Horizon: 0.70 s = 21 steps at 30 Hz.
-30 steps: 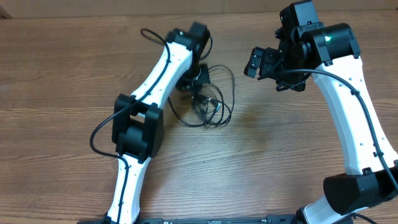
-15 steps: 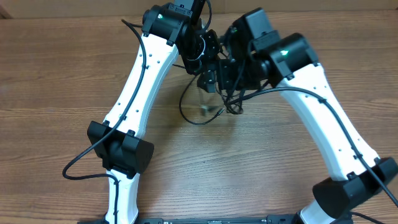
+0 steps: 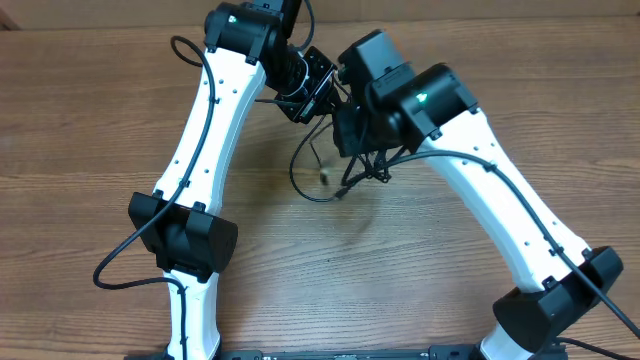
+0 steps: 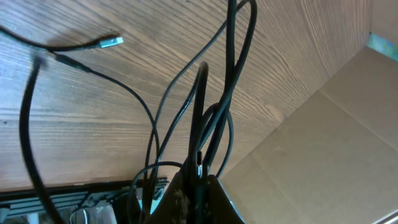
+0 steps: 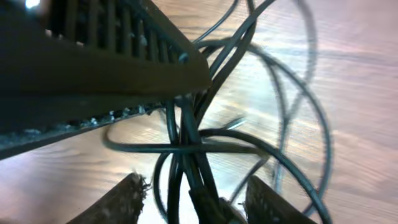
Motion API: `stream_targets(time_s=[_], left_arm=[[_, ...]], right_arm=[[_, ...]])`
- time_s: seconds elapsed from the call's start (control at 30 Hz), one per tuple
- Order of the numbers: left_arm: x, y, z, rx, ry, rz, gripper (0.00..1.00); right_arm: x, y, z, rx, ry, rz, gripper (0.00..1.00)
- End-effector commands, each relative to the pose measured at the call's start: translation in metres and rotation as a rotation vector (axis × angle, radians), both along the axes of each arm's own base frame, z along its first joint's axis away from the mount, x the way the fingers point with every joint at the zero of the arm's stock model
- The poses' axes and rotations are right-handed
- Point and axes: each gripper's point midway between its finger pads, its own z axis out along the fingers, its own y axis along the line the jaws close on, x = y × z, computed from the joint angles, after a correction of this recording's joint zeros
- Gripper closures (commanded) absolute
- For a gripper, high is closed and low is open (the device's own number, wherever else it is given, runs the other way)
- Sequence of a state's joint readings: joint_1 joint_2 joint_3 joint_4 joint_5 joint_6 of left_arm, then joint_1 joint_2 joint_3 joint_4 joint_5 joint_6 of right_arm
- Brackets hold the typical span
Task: Untangle cables
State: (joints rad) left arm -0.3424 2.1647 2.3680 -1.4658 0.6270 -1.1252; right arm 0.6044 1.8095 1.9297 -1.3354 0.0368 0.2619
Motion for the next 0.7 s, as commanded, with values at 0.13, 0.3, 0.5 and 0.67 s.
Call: stream_targets(time_s=[0.13,0.3,0.5,0.67], left_arm=[[0.0,0.019,-0.012,0.132,0.018,0.069,0.96],[0.001,0.044,-0.025,0.287,0.022,0.136,0.96],[0.004,0.05,-0.027,0.318,0.012,0.148,0.96],[0.004,0.05,-0.027,0.318,0.012,0.148,0.96]], right_arm=[[0.013,-0.012,0.004,-0.155,-0.129,-0.059,0.48],[0.016,-0.017,0.005,-0.18,-0.147,-0.07,0.44],[0.004,-0.008,0.001,-0.168,-0.11,-0.033,0.53],[-0.01,0.011,-0.004,-0.17,-0.096,0.067,0.53]])
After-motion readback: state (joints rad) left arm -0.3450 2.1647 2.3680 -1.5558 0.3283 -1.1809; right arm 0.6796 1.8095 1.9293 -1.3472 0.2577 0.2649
